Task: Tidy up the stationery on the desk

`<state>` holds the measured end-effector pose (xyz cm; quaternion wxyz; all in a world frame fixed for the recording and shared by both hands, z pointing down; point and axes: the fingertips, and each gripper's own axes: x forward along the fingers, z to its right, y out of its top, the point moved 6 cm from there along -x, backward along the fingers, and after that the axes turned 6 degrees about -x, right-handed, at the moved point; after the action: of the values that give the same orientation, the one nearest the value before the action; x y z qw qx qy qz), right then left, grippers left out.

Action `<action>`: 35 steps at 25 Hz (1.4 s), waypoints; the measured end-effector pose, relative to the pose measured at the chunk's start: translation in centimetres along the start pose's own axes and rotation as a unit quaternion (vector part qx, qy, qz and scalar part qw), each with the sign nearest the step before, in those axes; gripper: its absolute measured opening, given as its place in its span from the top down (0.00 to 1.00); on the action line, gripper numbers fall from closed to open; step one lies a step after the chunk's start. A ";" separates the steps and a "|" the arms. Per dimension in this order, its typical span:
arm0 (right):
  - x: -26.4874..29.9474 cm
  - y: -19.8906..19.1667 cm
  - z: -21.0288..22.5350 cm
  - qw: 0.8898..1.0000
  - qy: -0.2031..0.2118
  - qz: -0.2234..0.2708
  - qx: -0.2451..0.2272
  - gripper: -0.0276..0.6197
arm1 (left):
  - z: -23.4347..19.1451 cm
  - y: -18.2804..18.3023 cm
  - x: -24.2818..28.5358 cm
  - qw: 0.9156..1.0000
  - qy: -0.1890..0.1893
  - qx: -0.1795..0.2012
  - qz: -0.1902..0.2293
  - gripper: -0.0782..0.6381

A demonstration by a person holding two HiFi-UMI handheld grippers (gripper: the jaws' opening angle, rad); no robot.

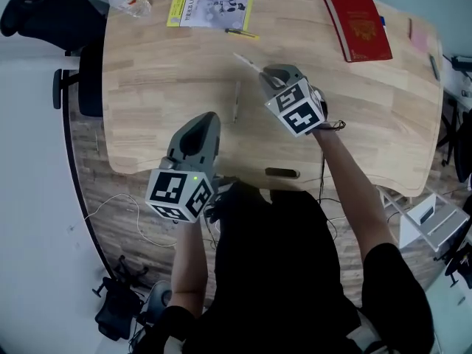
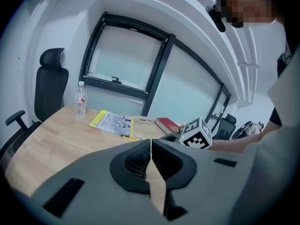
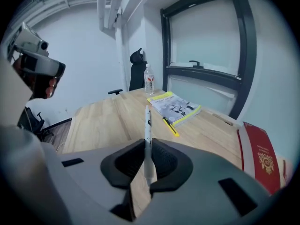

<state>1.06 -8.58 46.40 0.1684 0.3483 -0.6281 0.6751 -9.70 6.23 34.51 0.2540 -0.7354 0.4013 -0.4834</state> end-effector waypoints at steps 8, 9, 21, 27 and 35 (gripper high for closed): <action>-4.8 1.2 -2.5 0.993 -0.043 0.040 0.103 0.87 | 1.4 1.3 -1.7 1.000 -0.020 0.019 0.011 0.84; -5.1 1.2 -2.9 0.991 -0.052 0.040 0.113 0.87 | 1.3 1.5 -1.9 0.999 -0.025 0.020 0.010 0.84; -4.6 -1.4 -7.0 0.929 -0.173 0.035 0.326 0.87 | -1.3 3.0 -3.4 0.993 -0.101 0.052 -0.011 0.84; -2.1 -3.1 -8.9 0.899 -0.203 0.022 0.387 0.87 | -3.3 3.0 -3.7 0.989 -0.129 0.063 -0.031 0.84; 1.8 -5.3 -10.5 0.884 -0.235 -0.010 0.404 0.87 | -5.0 2.0 -3.7 0.983 -0.153 0.079 -0.063 0.84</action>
<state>0.62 2.04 51.79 -0.1327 0.5406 -0.3186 0.7672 -15.78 8.26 33.15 0.3387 -0.8018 0.2717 -0.4107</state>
